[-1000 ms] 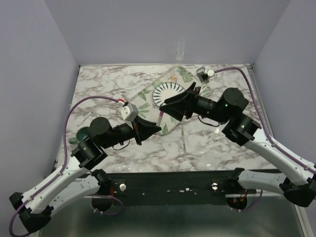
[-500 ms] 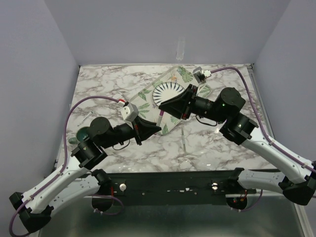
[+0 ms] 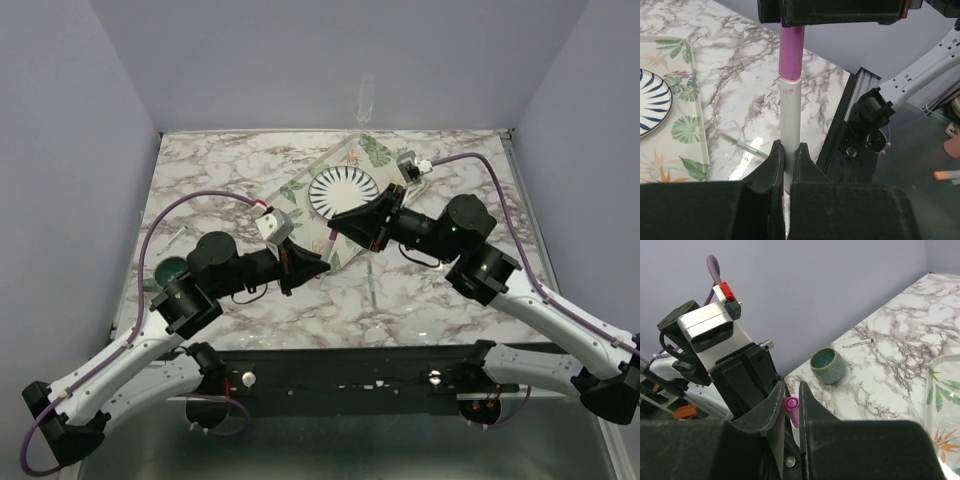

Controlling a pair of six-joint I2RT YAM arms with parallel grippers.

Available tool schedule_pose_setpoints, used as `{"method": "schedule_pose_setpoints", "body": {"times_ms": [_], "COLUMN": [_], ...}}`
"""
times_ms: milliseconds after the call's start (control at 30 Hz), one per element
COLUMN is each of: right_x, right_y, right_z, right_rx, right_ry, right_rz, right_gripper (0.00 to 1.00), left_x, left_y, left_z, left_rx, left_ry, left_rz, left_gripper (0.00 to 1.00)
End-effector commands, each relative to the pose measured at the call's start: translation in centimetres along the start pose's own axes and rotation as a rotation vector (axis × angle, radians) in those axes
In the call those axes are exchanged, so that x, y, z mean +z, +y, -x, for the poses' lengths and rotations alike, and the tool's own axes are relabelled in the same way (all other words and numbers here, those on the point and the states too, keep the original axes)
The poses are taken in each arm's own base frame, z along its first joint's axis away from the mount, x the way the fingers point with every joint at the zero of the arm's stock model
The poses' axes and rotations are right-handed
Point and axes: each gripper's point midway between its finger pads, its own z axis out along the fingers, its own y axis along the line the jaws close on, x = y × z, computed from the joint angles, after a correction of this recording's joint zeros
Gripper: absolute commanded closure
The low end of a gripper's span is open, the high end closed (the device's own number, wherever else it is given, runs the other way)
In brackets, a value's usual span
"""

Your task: Insert the pens into the pen caps

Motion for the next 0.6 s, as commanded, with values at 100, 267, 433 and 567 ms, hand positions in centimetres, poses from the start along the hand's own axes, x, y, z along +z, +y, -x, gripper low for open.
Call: {"method": "schedule_pose_setpoints", "body": {"times_ms": [100,267,433,567], "right_x": [-0.9,-1.2,-1.3,-1.6], "right_y": [-1.7,-1.3,-1.3,-0.8], "right_z": [-5.8,-7.0,-8.3,-9.6], "right_rx": [0.052,0.118,0.143,0.096], "right_ry": [0.178,0.22,0.257,0.325], "right_rz": [-0.066,-0.051,-0.043,0.01], "right_gripper": [0.96,0.97,0.99,0.99], "left_x": [-0.7,-1.0,-0.4,-0.2], "left_y": [1.0,2.0,2.2,1.5], "left_z": [6.0,7.0,7.2,7.2], "left_rx": [0.091,0.12,0.149,0.165], "left_ry": [-0.214,-0.269,-0.24,-0.22], "left_rz": [0.102,0.159,0.165,0.124], "left_gripper": [1.0,1.0,1.0,1.0]}}
